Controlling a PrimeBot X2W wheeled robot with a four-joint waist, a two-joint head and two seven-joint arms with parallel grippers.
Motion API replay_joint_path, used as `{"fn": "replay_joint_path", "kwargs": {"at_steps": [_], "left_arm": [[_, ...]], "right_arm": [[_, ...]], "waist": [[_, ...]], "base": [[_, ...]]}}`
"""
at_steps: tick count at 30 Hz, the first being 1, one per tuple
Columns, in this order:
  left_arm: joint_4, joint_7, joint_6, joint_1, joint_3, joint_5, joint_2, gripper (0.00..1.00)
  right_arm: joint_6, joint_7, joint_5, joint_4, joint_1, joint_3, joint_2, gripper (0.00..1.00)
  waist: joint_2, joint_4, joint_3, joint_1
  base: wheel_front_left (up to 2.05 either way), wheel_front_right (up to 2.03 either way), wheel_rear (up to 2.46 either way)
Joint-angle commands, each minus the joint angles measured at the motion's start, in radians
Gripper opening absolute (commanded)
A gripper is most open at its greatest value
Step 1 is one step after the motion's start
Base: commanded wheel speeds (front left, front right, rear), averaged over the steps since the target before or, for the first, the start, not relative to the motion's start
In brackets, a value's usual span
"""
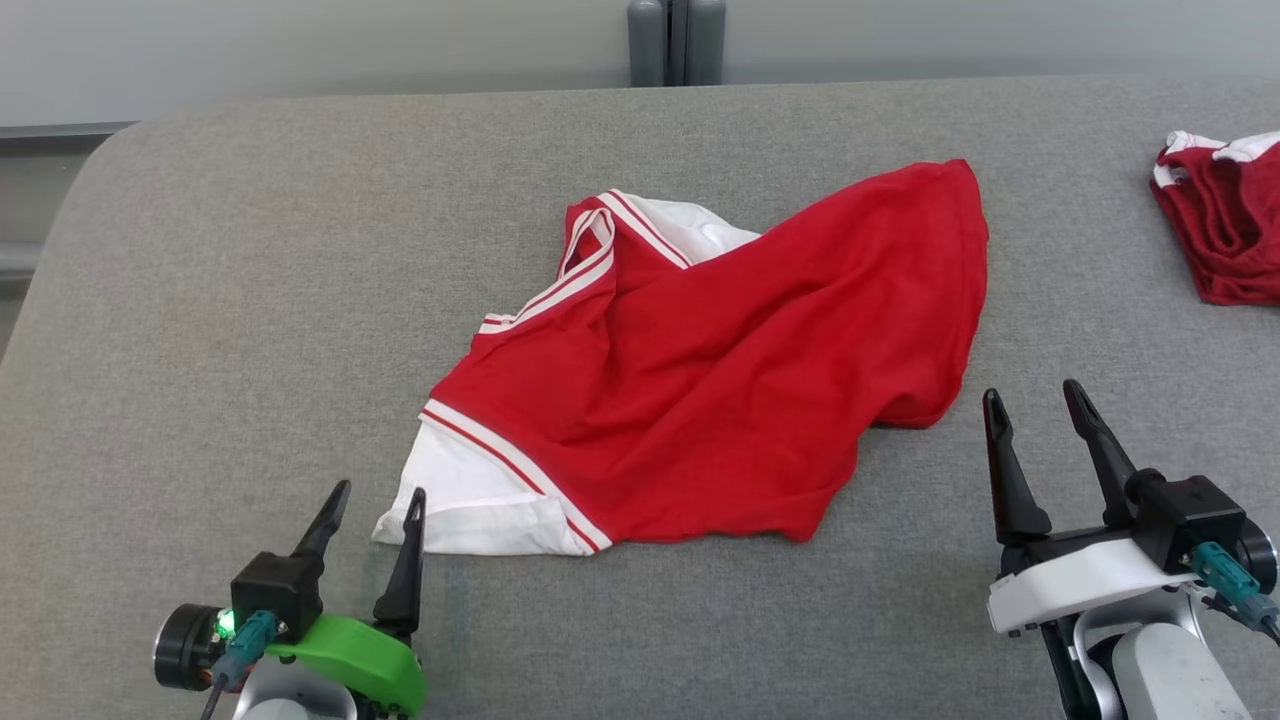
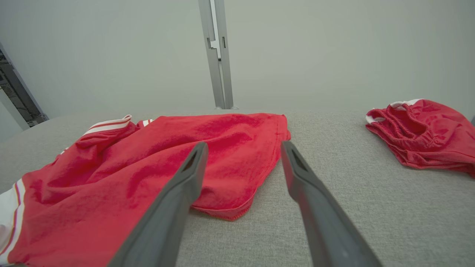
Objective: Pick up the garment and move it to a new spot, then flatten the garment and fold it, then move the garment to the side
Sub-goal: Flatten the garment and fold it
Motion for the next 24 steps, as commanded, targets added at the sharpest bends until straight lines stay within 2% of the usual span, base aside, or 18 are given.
{"fn": "replay_joint_path", "kwargs": {"at_steps": [1, 12, 13, 14, 15, 24], "left_arm": [[0.021, -0.003, -0.002, -0.022, -0.015, -0.016, 0.012, 1.0], [0.218, -0.003, -0.002, -0.094, -0.073, -0.071, 0.025, 1.0], [0.235, -0.003, -0.002, -0.098, -0.085, -0.083, 0.021, 0.47], [0.244, -0.003, -0.002, -0.103, -0.096, -0.087, 0.022, 0.11], [0.254, -0.003, -0.002, -0.107, -0.112, -0.096, 0.027, 0.0], [0.177, -0.003, -0.002, -0.07, -0.17, -0.119, 0.06, 0.0]], "right_arm": [[-0.001, -0.002, -0.005, -0.003, -0.006, 0.0, 0.0, 1.0], [-0.001, -0.002, 0.0, 0.01, -0.021, 0.003, -0.001, 1.0], [-0.001, -0.002, 0.001, 0.011, -0.02, 0.003, -0.001, 1.0], [-0.001, -0.002, 0.001, 0.012, -0.019, 0.002, -0.001, 1.0], [-0.001, -0.002, 0.001, 0.012, -0.017, 0.0, -0.001, 1.0], [-0.001, -0.002, 0.006, 0.013, 0.006, -0.004, -0.004, 1.0]], "waist": [[0.0, -0.004, 0.007, 0.0], [0.0, -0.025, 0.032, 0.0], [0.0, -0.026, 0.031, 0.0], [0.0, -0.026, 0.03, 0.0], [0.0, -0.025, 0.027, 0.0], [0.0, 0.005, 0.001, 0.0]], "base": [[0.0, 0.0, 0.0], [0.0, 0.0, 0.0], [0.0, 0.0, 0.0], [0.0, 0.0, 0.0], [0.0, 0.0, 0.0], [0.0, 0.0, 0.0]]}}
